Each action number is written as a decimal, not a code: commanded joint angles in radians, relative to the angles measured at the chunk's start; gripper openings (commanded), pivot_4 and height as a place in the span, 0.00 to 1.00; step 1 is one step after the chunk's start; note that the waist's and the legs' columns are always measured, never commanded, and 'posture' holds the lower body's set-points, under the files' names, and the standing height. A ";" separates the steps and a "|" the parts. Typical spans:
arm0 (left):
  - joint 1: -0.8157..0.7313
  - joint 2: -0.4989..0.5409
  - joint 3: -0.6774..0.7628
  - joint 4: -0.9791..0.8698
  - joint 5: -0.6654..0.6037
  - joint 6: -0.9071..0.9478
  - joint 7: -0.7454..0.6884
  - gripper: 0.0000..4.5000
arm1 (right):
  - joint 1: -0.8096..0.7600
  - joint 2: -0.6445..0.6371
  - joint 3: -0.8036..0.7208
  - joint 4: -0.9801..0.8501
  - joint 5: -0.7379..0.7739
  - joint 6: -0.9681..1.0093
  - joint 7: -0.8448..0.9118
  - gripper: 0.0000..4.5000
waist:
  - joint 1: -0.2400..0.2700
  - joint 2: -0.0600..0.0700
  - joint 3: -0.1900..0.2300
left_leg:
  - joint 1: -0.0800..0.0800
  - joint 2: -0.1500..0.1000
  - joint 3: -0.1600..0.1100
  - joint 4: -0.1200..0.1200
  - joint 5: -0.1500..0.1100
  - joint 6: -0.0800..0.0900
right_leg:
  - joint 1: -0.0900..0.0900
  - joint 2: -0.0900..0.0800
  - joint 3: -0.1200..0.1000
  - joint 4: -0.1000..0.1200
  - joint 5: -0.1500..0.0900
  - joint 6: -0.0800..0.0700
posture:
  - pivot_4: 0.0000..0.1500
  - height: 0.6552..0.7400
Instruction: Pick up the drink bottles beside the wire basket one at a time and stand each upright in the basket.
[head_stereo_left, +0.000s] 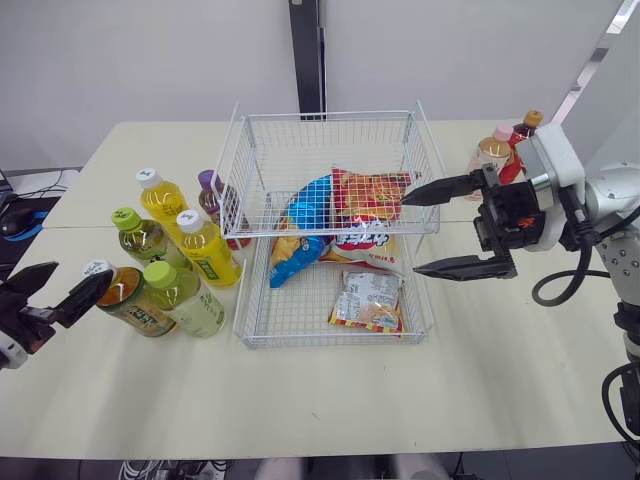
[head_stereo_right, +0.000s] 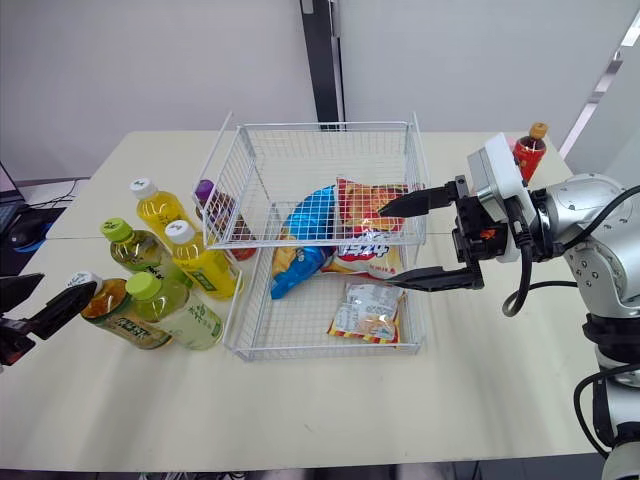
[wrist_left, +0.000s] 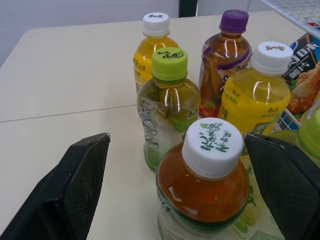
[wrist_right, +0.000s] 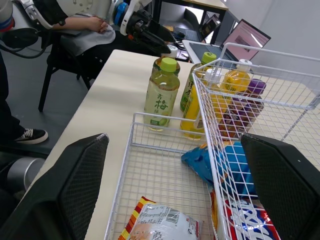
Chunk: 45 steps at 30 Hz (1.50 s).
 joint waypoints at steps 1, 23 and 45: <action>-0.032 0.000 -0.025 0.011 0.005 -0.035 0.003 0.99 | -0.022 -0.015 -0.042 -0.034 0.020 0.005 0.003 1.00 | 0.001 0.000 0.000 | 0.000 0.000 0.000 0.000 0.000 0.000 | 0.000 0.000 0.000 0.000 0.000 0.000 | 1.00 0.89; -0.081 -0.019 -0.121 0.034 0.063 -0.099 0.015 0.31 | -0.065 0.001 -0.054 -0.046 0.050 0.067 -0.049 1.00 | -0.001 0.000 0.000 | 0.000 0.000 0.000 0.000 0.000 0.000 | -0.001 0.000 0.001 0.000 0.000 0.000 | 1.00 0.89; -0.517 0.646 -0.012 0.382 -0.221 0.207 -0.224 0.31 | -0.089 -0.064 -0.145 0.004 0.069 0.149 -0.129 1.00 | -0.002 -0.006 0.005 | -0.010 0.000 0.000 0.001 0.000 -0.001 | -0.010 0.003 -0.002 0.000 0.000 0.000 | 1.00 0.89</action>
